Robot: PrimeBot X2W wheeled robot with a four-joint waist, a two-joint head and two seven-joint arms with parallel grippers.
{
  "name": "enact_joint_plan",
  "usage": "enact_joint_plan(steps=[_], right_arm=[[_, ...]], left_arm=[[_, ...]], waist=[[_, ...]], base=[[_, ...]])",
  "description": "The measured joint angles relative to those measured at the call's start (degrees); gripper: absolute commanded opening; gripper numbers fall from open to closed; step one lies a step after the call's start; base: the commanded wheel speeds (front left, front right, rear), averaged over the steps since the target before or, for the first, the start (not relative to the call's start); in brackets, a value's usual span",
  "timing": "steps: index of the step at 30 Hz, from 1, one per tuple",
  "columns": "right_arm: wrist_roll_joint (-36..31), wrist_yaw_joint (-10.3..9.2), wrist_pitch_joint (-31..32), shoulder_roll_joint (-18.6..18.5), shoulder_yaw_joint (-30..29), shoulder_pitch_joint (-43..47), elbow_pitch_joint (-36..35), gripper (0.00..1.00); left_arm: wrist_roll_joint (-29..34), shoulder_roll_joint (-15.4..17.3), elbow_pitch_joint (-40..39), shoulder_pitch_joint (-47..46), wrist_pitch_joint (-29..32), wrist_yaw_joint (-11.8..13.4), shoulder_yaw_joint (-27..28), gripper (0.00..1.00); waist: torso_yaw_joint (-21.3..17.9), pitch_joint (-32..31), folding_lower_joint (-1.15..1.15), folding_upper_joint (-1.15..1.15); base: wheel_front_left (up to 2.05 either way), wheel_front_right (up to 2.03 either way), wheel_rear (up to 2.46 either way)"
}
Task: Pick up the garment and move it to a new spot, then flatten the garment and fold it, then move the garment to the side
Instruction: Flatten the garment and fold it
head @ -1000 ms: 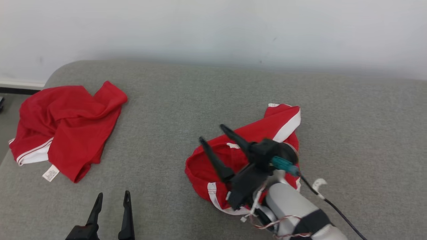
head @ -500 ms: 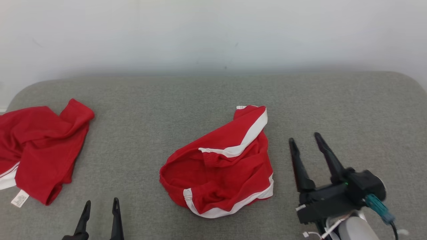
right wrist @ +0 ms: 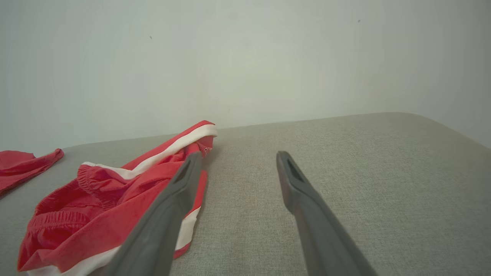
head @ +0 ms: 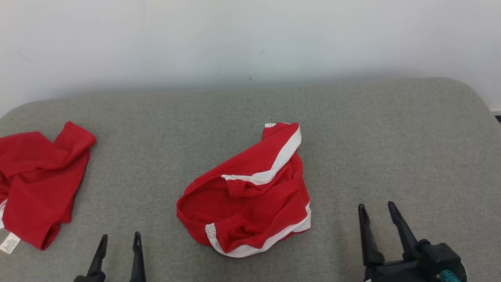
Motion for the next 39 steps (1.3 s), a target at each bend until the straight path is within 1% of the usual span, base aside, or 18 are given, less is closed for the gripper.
enact_joint_plan(steps=[5,6,13,18,21,25,28,32,33,34,35,36,39], right_arm=[[-0.52,0.0,0.0,0.57,0.4,-0.3,0.56,1.0],[-0.58,0.0,0.0,0.6,0.45,-0.52,0.64,1.0],[-0.9,0.0,0.0,0.8,0.79,-1.71,1.16,1.0],[-0.91,0.0,0.0,0.92,1.05,-2.26,1.38,1.0],[-0.88,0.0,0.0,1.03,0.97,-2.41,1.55,1.0],[-0.85,0.0,0.0,1.1,0.66,-2.54,1.48,1.0],[-0.81,0.0,0.0,1.15,0.6,-3.02,1.66,1.0],[-0.79,0.0,0.0,1.2,0.7,-3.22,1.82,1.0],[-0.79,0.0,0.01,1.21,0.67,-3.22,1.83,1.0],[-0.79,0.0,0.0,1.21,0.57,-3.22,1.82,1.0],[-0.79,0.0,0.01,1.22,0.44,-3.2,1.79,1.0],[-0.79,0.0,0.0,1.22,0.13,-3.14,1.79,1.0],[-0.82,0.0,0.0,1.23,-0.1,-2.99,1.85,1.0]], left_arm=[[0.59,0.12,0.1,-0.37,0.0,-0.27,-0.99,1.0],[0.86,0.3,0.13,-0.74,0.0,-0.71,-1.6,1.0],[2.56,2.16,2.38,-4.82,0.01,-2.11,-8.11,1.0],[2.43,4.2,6.25,-7.89,0.01,-2.26,-12.95,1.0],[2.12,4.6,8.87,-8.96,0.0,-2.61,-15.97,1.0],[1.15,5.93,12.82,-10.59,0.01,-2.63,-20.43,1.0],[0.15,6.77,15.74,-12.24,0.01,-2.64,-22.2,1.0],[-1.08,7.06,19.42,-14.01,0.11,-2.64,-22.97,1.0],[-1.37,7.05,20.0,-14.33,0.1,-2.64,-23.17,0.97],[-1.59,7.04,20.5,-14.68,0.1,-2.64,-23.29,0.47],[-1.67,6.99,20.91,-15.06,0.09,-2.64,-23.36,0.2],[-1.86,6.89,21.28,-15.39,0.09,-2.64,-23.49,0.0],[-2.14,6.64,22.13,-15.63,0.08,-2.64,-23.71,0.0]], waist=[[-0.56,0.39,0.0,0.0],[-0.72,0.48,0.0,0.0],[-2.26,0.99,0.0,0.0],[-3.9,1.53,0.0,0.0],[-4.93,1.98,0.0,0.0],[-6.08,2.85,0.0,0.0],[-6.85,3.45,0.0,0.0],[-7.92,3.83,0.0,0.0],[-8.14,3.88,0.0,0.0],[-8.29,3.92,0.0,0.0],[-8.32,3.92,0.0,0.0],[-8.27,3.88,0.0,0.0],[-8.03,3.62,0.01,0.0]], base=[[0.0,0.0,0.0],[0.0,0.0,0.0],[0.0,0.0,0.0],[0.0,0.0,0.0],[0.0,0.0,0.0],[0.0,0.0,0.0],[0.0,0.0,0.0],[0.0,0.0,0.0],[0.0,0.0,0.0],[0.0,0.0,0.0],[0.0,0.0,0.0],[0.0,0.0,0.0],[0.0,0.0,0.0]])
